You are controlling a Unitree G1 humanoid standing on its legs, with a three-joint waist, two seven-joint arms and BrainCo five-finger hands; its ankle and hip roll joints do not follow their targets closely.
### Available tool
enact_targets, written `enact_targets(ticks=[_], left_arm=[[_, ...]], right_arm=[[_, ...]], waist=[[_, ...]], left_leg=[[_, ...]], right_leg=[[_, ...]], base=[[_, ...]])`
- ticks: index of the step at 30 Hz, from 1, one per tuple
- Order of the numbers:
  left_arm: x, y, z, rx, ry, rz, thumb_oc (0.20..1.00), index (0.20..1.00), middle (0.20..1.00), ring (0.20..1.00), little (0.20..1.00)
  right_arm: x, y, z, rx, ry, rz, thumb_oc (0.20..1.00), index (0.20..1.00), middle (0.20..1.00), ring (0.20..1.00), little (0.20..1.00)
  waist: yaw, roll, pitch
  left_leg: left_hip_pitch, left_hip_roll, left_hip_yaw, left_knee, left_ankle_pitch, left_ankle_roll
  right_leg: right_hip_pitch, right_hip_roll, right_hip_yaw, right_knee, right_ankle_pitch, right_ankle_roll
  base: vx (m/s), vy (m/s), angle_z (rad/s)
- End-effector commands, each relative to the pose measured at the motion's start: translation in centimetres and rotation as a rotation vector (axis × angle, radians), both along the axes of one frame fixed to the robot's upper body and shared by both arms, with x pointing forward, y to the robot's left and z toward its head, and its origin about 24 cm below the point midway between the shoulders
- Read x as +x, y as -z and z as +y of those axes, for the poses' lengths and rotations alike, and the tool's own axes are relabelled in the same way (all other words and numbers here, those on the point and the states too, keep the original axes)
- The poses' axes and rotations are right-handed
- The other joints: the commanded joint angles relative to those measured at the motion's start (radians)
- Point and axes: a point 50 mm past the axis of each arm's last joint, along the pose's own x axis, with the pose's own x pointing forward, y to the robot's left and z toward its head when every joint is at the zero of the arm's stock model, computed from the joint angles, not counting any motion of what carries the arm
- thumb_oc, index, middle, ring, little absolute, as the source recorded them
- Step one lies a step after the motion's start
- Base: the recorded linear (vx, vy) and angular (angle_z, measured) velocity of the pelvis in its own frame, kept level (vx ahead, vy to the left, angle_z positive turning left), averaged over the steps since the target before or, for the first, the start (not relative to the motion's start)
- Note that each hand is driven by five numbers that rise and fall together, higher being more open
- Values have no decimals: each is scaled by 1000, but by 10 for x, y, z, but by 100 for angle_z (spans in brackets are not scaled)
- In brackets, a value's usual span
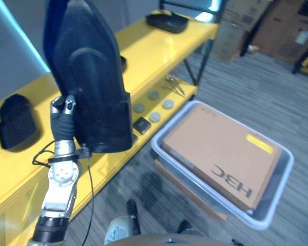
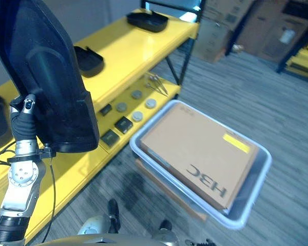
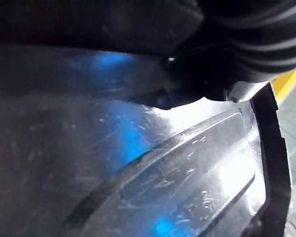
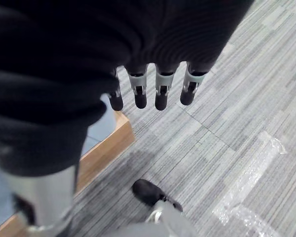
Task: Move parts from the plastic box to the shelf.
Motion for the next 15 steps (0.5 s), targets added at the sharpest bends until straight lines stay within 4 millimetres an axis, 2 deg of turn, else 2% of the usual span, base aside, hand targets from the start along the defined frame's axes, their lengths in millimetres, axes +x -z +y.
enact_targets(ticks=[1,2,5,6,7,8,9,10,11,12,13,14,15], left_arm=[[-12,-52,1,81,19,-276,200,200,200,200,200],[-11,-52,-1,98,10,-276,200,200,200,200,200],[-12,-58,-4,128,11,-301,200,200,200,200,200],[-13,-58,-4,128,11,-301,200,200,200,200,200],[-13,-61,-9,125,36,-317,200,200,200,200,200],[-12,-64,-15,156,50,-330,200,200,200,200,200],[-12,-64,-15,158,48,-332,200,200,200,200,200],[-9,-65,-22,160,71,-345,200,200,200,200,200],[-7,-64,-27,150,97,-343,200,200,200,200,200],[-7,-63,-30,155,118,-339,200,200,200,200,200],[-6,-63,-32,165,129,-336,200,200,200,200,200],[-6,-63,-32,165,129,-337,200,200,200,200,200],[-4,-61,-35,171,146,-324,200,200,200,200,200]], right_arm=[[10,3,13,30,29,-12,1000,1000,1000,1000,1000],[12,3,15,29,22,-24,1000,1000,1000,1000,1000],[21,3,20,24,5,-44,1000,1000,1000,1000,1000],[21,3,21,24,4,-45,1000,1000,1000,1000,1000],[36,1,27,15,-73,-74,1000,1000,1000,1000,1000],[46,-1,31,5,-117,-109,1000,1000,1000,1000,1000],[47,-1,32,5,-118,-111,1000,1000,1000,1000,1000],[62,-4,37,-2,-162,-163,1000,1000,1000,1000,1000],[69,-6,41,8,-165,-192,1000,1000,1000,1000,1000],[71,-6,43,12,-176,-206,1000,1000,1000,1000,1000],[70,-6,43,9,-182,-207,1000,1000,1000,1000,1000],[71,-6,43,10,-182,-208,1000,1000,1000,1000,1000],[69,-6,43,8,-178,-206,1000,1000,1000,1000,1000]], waist=[[-20,-7,-26],[-26,-9,-34],[-22,-15,-37],[-23,-17,-34],[-30,-12,-11],[-43,-15,2],[-44,-17,5],[-82,-21,24],[-105,-21,22],[-117,-22,17],[-122,-25,12],[-121,-25,11],[-129,-28,3]], left_leg=[[127,25,22,66,-20,7],[141,6,-3,26,-3,13],[166,-27,-34,5,-21,54],[169,-31,-35,2,-22,58],[198,-48,-38,-3,-42,87],[205,-54,-54,0,-49,95],[205,-57,-55,1,-51,98],[204,-69,-84,1,-35,113],[207,-73,-108,-1,-34,112],[208,-78,-130,-5,-34,112],[208,-84,-152,-5,-36,114],[205,-84,-152,-5,-32,114],[197,-92,-181,-1,-32,118]], right_leg=[[-36,-7,-70,16,12,6],[-33,-15,-81,21,20,15],[-44,-54,-87,127,9,21],[-48,-62,-86,143,1,25],[-86,-119,-64,277,-4,43],[-109,-128,-15,320,13,51],[-112,-133,-13,329,11,55],[-177,-94,134,336,35,49],[-204,-36,251,317,21,51],[-205,13,331,289,-1,48],[-198,45,375,271,-12,40],[-199,45,375,266,-7,39],[-200,88,427,259,-22,27]], base=[[23,197,155],[47,222,151],[51,214,76],[45,333,41],[16,290,35],[14,288,29],[-65,118,23],[-40,83,62],[17,95,84],[130,49,106],[86,32,115],[68,19,113],[106,-9,121]])
